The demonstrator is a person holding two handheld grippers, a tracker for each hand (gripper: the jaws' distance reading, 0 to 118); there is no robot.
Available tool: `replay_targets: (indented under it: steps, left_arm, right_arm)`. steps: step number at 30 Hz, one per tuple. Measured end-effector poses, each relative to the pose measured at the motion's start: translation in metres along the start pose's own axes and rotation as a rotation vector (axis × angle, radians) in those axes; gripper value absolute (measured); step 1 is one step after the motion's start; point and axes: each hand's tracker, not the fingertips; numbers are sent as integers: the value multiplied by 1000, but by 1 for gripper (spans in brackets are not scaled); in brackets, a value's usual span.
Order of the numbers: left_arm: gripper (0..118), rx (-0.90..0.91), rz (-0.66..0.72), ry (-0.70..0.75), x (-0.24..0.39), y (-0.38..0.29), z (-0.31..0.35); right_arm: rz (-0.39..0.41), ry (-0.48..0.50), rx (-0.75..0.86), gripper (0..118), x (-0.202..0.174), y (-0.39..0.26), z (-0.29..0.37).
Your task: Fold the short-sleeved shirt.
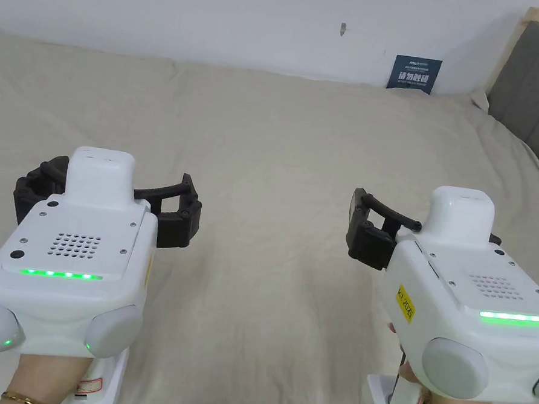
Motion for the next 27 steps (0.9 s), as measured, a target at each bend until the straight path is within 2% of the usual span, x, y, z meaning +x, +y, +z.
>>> replay_targets:
  steps: [21, 24, 27]
  left_arm:
    - [118, 1, 12, -15, 1, 4, 0]
    - [118, -105, 70, -28, 0, 3, -16]
    - [118, -389, 146, -35, -5, -12, -64]
  right_arm:
    - [-6, -13, -26, 89, -4, 9, -2]
    - [-14, -22, -213, 89, -4, 9, -25]
    - [-33, -34, -416, 89, -3, -9, -68]
